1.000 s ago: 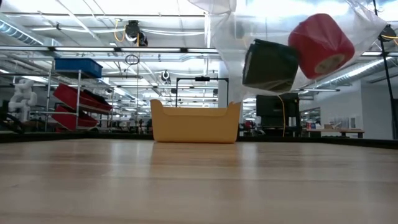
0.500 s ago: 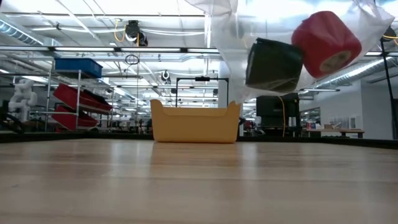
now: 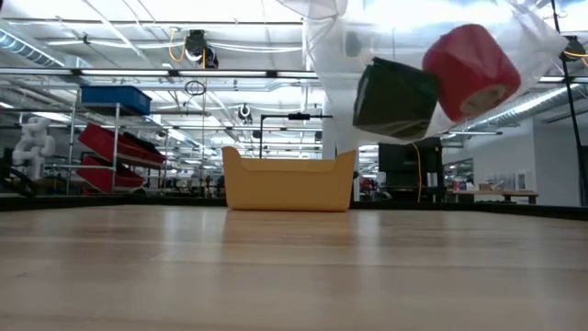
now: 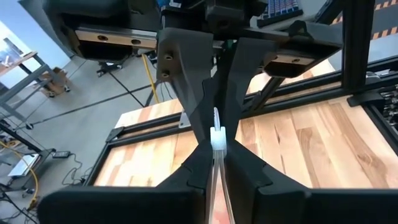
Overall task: Roll bandage
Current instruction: Close the transparent zip bag
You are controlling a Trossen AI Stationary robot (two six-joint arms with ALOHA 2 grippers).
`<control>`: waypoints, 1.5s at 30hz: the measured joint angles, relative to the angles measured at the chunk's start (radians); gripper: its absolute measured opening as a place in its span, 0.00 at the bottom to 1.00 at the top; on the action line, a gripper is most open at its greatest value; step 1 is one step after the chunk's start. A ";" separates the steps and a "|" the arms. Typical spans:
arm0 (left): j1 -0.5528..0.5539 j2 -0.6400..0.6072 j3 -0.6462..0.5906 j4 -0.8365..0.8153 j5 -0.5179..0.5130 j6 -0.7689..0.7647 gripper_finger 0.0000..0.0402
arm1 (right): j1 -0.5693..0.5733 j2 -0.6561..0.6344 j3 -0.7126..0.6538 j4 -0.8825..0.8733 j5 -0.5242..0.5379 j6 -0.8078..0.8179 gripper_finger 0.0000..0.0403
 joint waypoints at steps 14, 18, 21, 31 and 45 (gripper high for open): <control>-0.001 0.000 0.000 -0.011 0.001 0.001 0.08 | 0.033 -0.003 0.029 -0.072 0.033 0.092 0.17; -0.001 0.000 0.000 -0.011 0.001 0.000 0.08 | 0.049 -0.005 0.049 -0.143 0.031 0.175 0.17; -0.001 0.000 0.000 -0.011 0.001 0.000 0.08 | 0.059 -0.004 0.049 -0.129 0.031 0.170 0.17; -0.001 0.000 0.000 -0.063 -0.003 0.000 0.08 | 0.027 -0.004 0.050 -0.131 0.034 0.280 0.18; -0.001 0.000 0.000 -0.089 -0.006 -0.001 0.08 | 0.004 -0.002 0.050 -0.157 0.025 0.270 0.18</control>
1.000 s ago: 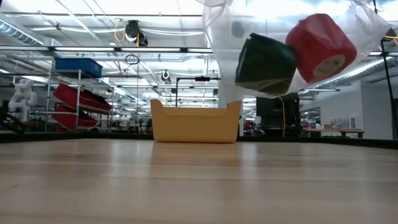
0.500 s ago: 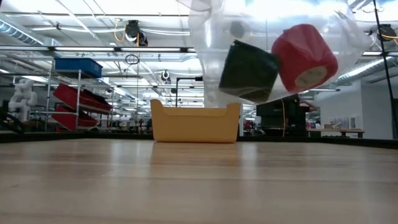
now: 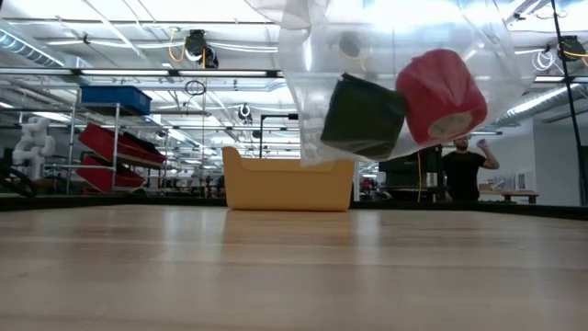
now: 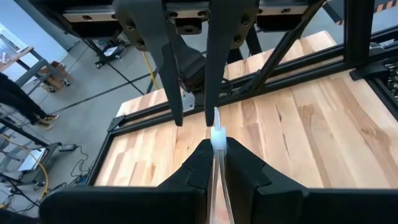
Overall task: Roll bandage
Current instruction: Close the transparent zip bag
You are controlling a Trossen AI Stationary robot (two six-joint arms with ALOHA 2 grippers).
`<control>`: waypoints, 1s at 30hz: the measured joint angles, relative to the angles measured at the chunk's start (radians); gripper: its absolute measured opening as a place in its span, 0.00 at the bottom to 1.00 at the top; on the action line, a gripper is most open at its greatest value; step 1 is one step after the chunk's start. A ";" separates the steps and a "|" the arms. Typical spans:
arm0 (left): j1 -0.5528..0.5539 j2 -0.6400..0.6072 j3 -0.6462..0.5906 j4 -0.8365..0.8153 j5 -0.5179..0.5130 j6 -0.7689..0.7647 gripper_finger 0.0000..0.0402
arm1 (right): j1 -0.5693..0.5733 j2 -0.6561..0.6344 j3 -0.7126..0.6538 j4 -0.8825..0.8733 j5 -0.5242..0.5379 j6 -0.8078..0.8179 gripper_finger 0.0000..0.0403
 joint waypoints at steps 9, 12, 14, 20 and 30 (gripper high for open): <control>0.000 0.000 0.000 -0.017 -0.002 -0.026 0.08 | -0.001 0.009 0.000 0.017 -0.034 -0.002 0.18; 0.000 0.000 0.000 -0.017 -0.002 -0.026 0.08 | -0.001 0.009 0.000 0.020 -0.034 -0.029 0.18; 0.000 0.000 0.000 -0.016 -0.002 -0.027 0.08 | -0.001 0.009 0.000 0.020 -0.028 -0.054 0.18; -0.001 0.000 0.000 -0.017 -0.002 -0.027 0.08 | -0.003 0.009 0.000 0.046 -0.023 -0.075 0.18; -0.004 0.000 0.000 -0.028 -0.002 -0.029 0.08 | 0.012 0.009 0.000 0.068 -0.045 -0.052 0.23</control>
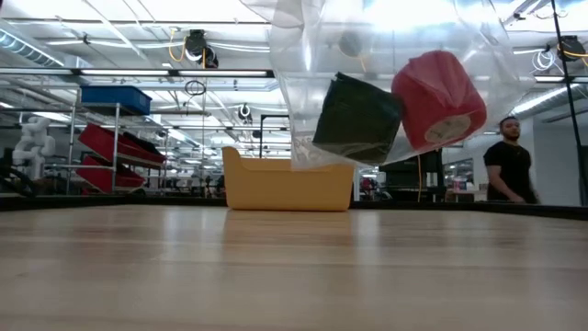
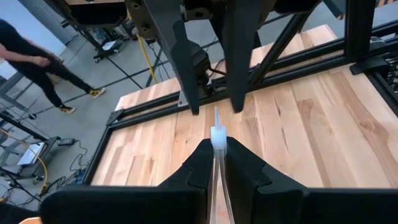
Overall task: Roll bandage
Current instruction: Close the transparent zip bag
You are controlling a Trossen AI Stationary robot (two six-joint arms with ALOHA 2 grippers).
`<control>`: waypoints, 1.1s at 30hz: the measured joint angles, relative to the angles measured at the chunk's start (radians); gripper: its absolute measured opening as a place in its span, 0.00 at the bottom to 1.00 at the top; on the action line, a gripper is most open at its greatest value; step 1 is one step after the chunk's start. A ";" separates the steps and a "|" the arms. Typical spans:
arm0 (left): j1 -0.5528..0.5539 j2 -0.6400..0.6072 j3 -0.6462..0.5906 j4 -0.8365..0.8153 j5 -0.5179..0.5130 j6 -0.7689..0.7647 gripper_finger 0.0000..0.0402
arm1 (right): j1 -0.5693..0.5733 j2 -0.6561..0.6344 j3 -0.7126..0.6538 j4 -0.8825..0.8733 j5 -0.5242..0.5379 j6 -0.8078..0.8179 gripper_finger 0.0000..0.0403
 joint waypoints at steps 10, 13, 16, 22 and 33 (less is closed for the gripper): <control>-0.004 0.000 0.000 0.000 0.000 0.000 0.08 | 0.000 0.000 0.000 0.039 -0.003 -0.031 0.33; -0.004 0.000 0.000 0.001 0.000 0.000 0.08 | -0.009 0.000 0.000 0.036 -0.007 -0.031 0.32; -0.004 0.000 0.000 0.001 0.000 0.000 0.08 | -0.015 0.000 0.000 0.035 -0.006 -0.035 0.30; -0.004 0.000 0.000 0.001 0.000 0.001 0.08 | -0.014 0.000 0.000 0.036 -0.031 -0.037 0.25; -0.004 0.000 0.000 0.000 -0.004 0.001 0.08 | -0.055 0.027 0.000 0.072 -0.060 -0.080 0.20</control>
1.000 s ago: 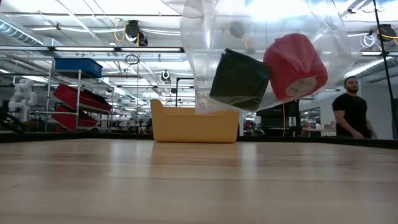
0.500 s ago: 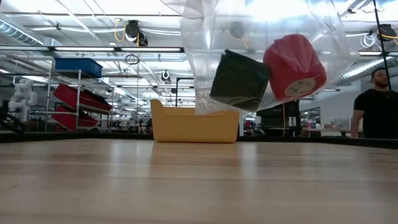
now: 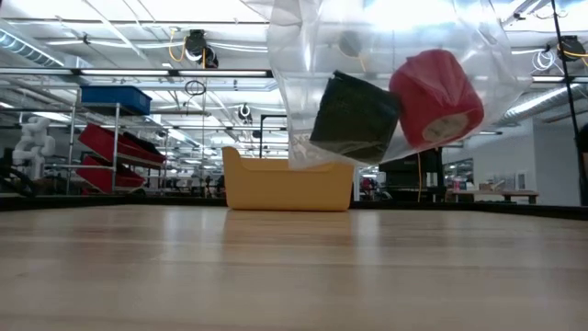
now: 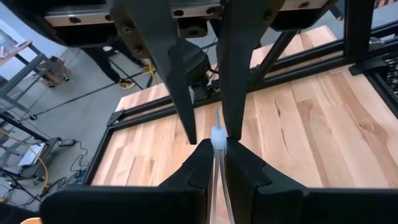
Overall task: Roll bandage
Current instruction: Close the transparent zip bag
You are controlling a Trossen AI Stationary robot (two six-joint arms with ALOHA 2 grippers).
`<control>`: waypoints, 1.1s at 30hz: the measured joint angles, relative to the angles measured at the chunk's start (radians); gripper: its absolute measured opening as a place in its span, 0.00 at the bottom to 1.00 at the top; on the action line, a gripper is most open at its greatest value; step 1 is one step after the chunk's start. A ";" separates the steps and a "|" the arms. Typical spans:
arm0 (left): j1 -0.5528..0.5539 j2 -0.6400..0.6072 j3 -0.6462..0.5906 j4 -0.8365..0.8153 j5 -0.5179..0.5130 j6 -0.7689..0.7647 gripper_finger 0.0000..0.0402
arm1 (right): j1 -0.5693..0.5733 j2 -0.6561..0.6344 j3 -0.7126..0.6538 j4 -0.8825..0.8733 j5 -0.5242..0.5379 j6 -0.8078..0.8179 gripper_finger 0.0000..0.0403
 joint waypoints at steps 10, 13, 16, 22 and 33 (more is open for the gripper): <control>0.000 -0.001 0.000 -0.008 0.000 -0.002 0.08 | -0.004 -0.001 0.000 0.002 0.001 -0.002 0.11; 0.000 -0.001 0.000 -0.012 0.000 -0.021 0.08 | -0.004 -0.001 0.000 0.003 0.001 -0.002 0.07; 0.000 -0.001 0.000 -0.015 0.000 -0.023 0.08 | -0.004 -0.002 0.000 0.003 0.001 -0.003 0.04; 0.000 -0.001 0.000 -0.023 0.000 -0.024 0.08 | -0.004 -0.002 0.000 0.003 0.002 -0.003 0.00; 0.000 -0.001 0.001 -0.030 -0.001 -0.024 0.08 | -0.004 -0.003 0.000 0.003 0.006 -0.011 0.00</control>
